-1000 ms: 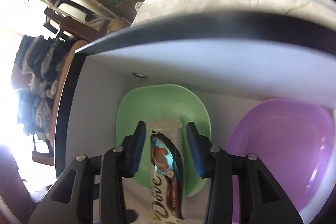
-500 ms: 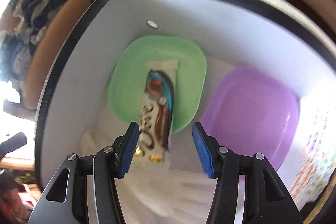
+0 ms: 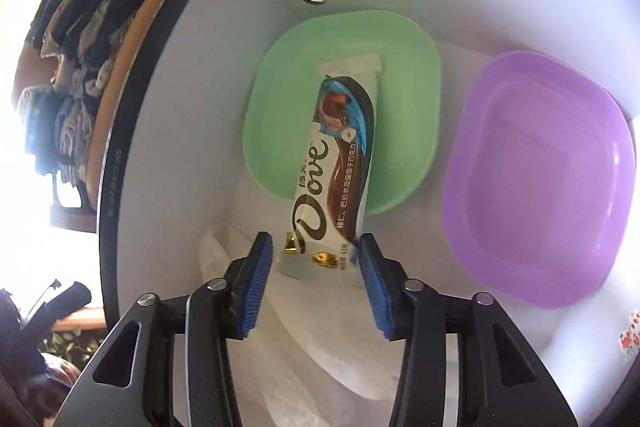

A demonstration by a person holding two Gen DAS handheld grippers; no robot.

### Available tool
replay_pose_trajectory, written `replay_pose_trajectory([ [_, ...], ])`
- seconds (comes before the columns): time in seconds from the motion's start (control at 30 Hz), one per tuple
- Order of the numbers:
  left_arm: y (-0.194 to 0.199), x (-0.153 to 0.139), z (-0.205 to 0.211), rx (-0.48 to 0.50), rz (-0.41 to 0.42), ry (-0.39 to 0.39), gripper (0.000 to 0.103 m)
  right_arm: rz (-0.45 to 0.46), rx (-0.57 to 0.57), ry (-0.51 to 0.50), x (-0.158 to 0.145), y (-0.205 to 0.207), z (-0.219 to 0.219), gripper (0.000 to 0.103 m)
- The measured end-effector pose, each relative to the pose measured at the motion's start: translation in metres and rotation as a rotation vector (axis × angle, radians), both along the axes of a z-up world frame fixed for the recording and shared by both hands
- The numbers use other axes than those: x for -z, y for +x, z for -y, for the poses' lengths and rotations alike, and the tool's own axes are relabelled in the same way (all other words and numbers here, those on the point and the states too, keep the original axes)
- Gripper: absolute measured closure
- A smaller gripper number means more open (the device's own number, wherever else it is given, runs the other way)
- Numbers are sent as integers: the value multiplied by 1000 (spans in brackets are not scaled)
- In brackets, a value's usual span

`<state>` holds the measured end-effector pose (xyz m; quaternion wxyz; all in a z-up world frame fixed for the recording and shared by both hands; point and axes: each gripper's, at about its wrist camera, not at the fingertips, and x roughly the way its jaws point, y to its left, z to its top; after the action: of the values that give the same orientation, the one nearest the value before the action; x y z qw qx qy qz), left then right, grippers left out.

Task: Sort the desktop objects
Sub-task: 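Push the Dove bar flat onto the mint-green plate with the right gripper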

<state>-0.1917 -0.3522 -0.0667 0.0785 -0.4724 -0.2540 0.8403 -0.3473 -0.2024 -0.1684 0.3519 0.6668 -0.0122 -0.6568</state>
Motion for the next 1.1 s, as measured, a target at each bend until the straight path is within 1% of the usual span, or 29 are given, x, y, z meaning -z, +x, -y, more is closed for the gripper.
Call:
replay_pose_trajectory([
  [0.03, -1, 1, 2, -4, 2, 8, 40, 2, 6, -10, -1, -1, 2, 63],
  [0.1, -2, 3, 6, -12, 3, 18, 40, -2, 23, -28, -3, -4, 9, 63],
  [0.2, -3, 6, 11, -30, 8, 15, 40, 0, 39, -45, -2, -8, 18, 62],
  [0.27, -3, 9, 14, -35, 13, 18, 40, 0, 49, -40, -1, -11, 25, 61],
  [0.37, -3, 10, 16, -34, 15, 19, 40, -50, 73, -19, -8, -17, 25, 61],
  [0.43, -2, 10, 14, -29, 12, 19, 40, -80, 131, -18, -11, -24, 18, 59],
  [0.47, -2, 10, 13, -25, 11, 18, 40, -65, 158, -24, -8, -27, 13, 55],
  [0.53, -2, 9, 11, -17, 11, 16, 40, -31, 199, -60, -1, -34, 9, 55],
  [0.7, -2, 5, 5, -7, 6, -2, 40, -36, 238, -108, 10, -48, 15, 54],
  [0.77, -2, 5, 5, -10, 7, -11, 40, -50, 229, -114, 9, -51, 25, 54],
  [0.9, -3, 8, 5, -8, 6, 2, 40, -97, 179, -92, 3, -54, 47, 54],
  [0.97, -1, 8, 7, -6, 1, 9, 40, -135, 174, -77, -2, -51, 42, 54],
  [1.03, 1, 9, 9, -11, -3, 11, 40, -214, 159, -13, -13, -47, 36, 54],
  [1.07, 2, 10, 11, -15, -4, 14, 40, -232, 156, 10, -17, -45, 31, 54],
  [1.1, 3, 10, 13, -20, -3, 17, 40, -230, 156, 23, -19, -45, 25, 54],
])
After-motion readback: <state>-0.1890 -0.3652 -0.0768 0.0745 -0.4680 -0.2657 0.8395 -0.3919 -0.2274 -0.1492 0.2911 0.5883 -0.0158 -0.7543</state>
